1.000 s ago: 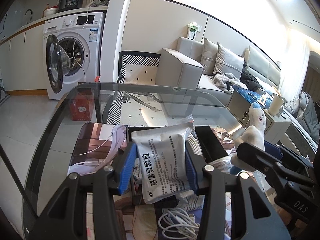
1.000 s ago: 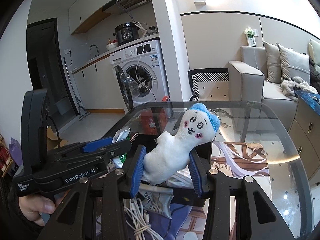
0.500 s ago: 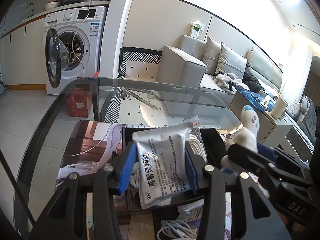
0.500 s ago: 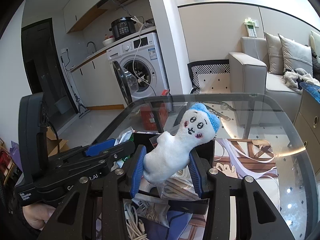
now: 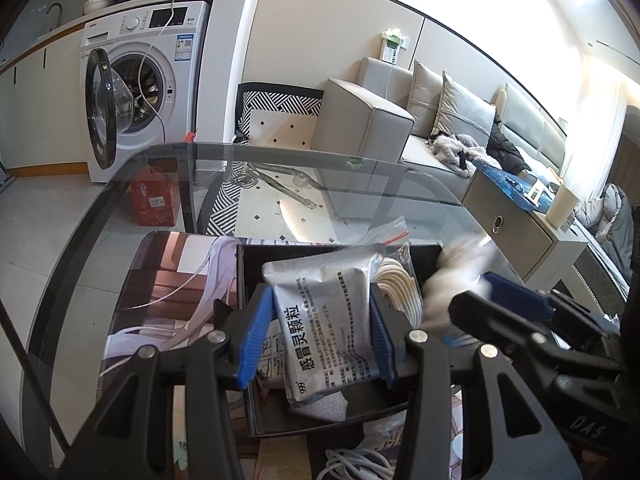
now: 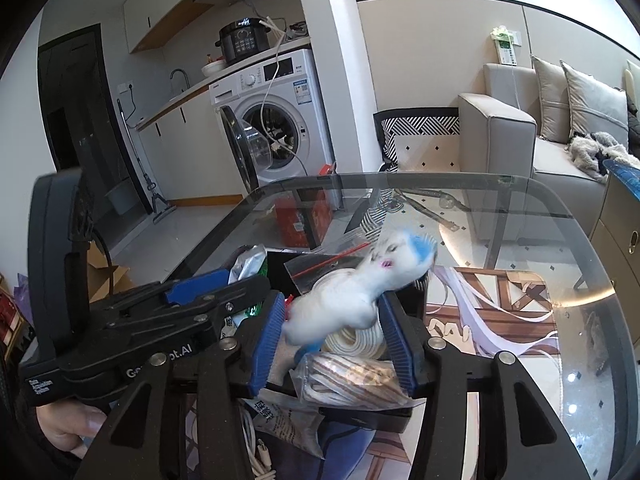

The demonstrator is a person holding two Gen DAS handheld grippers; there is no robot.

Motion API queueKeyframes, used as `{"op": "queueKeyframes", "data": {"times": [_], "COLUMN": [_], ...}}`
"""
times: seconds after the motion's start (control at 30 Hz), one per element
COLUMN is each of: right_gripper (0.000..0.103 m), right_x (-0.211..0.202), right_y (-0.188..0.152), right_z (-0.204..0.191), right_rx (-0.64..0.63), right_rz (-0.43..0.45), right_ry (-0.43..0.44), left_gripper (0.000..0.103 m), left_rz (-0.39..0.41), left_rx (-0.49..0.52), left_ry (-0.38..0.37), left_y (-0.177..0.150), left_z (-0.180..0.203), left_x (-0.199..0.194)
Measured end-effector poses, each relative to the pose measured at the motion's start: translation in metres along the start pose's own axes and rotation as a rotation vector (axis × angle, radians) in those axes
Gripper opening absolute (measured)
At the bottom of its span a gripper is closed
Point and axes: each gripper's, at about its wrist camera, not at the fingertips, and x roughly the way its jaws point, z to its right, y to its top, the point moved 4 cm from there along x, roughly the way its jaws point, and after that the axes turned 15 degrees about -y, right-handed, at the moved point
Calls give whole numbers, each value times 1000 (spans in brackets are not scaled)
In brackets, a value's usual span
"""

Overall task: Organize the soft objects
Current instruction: 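Open the left tool into the box while the right tool releases the doll inside, then move the left tool to the white cable coil while the right tool approaches the silver packet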

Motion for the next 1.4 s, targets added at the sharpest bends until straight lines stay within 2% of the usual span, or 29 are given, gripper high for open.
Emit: {"op": "queueKeyframes", "data": {"times": [0.17,0.27,0.37,0.43,0.5,0.53,0.6,0.63,0.7,1.07,1.4], "right_gripper": [52,59,66,75,90,93,97,103,103,103,103], "right_x": [-3,-6,-11,-15,-20,-23,-25,-26,-27,-30,-34], "right_y": [-3,-4,-6,-9,-11,-14,-19,-21,-28,-66,-84], "right_z": [6,11,16,22,29,33,38,40,43,43,32], "right_rx": [9,23,33,41,57,62,55,48,30,-14,-61], "right_rz": [-2,4,11,17,27,28,18,11,3,-38,-51], "right_ry": [-18,-23,-30,-50,-63,-61,-65,-73,-94,-96,-92], "left_gripper": [46,48,64,73,86,91,100,103,103,103,103], "left_rz": [-10,-24,-31,-29,-36,-30,-18,-12,-3,-10,-64], "left_rx": [5,16,18,23,21,17,19,24,31,26,56], "left_ry": [-5,-7,-19,-26,-40,-62,-50,-39,-28,24,57], "left_y": [-1,-1,-3,-3,-4,-5,-5,-6,-8,-31,-64], "left_z": [2,5,7,10,10,11,12,12,12,3,9], "left_x": [2,3,2,-2,-5,-9,-15,-18,-23,-46,-47]}}
